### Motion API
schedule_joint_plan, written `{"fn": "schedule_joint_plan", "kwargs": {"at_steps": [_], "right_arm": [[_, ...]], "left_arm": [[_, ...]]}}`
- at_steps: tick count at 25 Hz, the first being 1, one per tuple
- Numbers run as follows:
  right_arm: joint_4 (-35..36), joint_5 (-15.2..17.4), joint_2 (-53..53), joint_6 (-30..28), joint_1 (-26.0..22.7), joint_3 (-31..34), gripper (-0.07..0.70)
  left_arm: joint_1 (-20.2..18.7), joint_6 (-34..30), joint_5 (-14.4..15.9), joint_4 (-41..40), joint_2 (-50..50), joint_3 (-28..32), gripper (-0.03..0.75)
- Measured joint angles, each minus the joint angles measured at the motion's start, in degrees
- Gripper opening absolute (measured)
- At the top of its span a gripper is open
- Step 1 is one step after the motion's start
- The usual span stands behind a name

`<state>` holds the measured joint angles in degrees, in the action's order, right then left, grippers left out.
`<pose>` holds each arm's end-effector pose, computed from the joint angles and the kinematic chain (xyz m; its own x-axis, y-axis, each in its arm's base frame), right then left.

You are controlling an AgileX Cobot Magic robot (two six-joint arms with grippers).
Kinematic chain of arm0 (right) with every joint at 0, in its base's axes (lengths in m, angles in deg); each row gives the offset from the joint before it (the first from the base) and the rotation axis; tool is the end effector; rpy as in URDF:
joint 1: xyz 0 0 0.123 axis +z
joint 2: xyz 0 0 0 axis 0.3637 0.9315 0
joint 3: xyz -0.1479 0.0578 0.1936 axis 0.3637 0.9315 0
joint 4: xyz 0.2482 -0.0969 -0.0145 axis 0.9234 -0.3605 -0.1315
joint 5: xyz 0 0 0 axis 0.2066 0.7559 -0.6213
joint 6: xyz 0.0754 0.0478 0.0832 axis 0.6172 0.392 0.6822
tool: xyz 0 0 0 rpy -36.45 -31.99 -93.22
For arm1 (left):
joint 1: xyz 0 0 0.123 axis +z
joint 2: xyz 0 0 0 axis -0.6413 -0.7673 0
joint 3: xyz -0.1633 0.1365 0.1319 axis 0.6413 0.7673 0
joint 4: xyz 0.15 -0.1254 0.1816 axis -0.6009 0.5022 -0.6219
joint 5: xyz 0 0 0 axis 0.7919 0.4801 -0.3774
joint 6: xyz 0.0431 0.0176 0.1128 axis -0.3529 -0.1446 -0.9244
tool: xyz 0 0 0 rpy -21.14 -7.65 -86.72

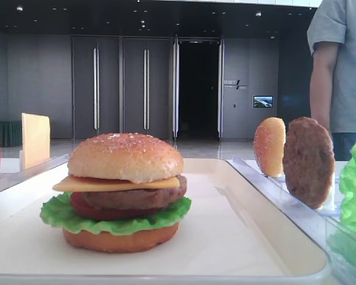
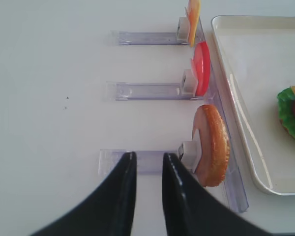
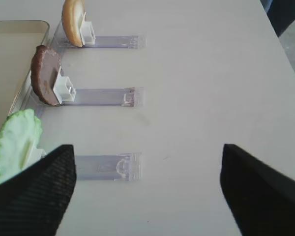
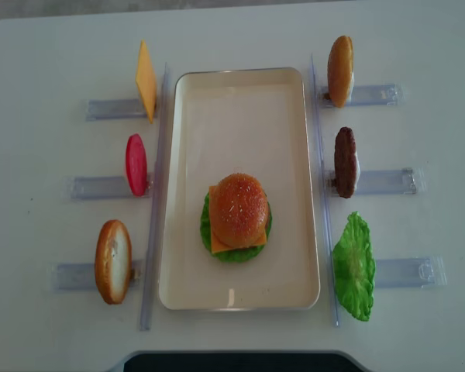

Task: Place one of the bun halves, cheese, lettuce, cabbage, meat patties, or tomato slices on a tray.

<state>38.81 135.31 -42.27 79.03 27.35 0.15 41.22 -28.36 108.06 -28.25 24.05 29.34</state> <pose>0.0643 0.0069 0.2653 -0.5069 -0.0398 -0.8611 -0.0980 0.9951 0.0116 0.0684 0.0005 0.2576 -0.5070 -0.0222 -0.8617 -0.0210 0.9997 -0.0134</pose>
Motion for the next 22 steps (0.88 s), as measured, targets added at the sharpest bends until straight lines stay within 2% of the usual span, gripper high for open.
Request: {"fn": "schedule_joint_plan", "kwargs": {"at_steps": [22], "right_arm": [[0.0,0.0,0.0,-0.1,0.0,0.0,0.556]], "left_arm": [[0.0,0.0,0.0,0.0,0.0,0.0,0.14]]}}
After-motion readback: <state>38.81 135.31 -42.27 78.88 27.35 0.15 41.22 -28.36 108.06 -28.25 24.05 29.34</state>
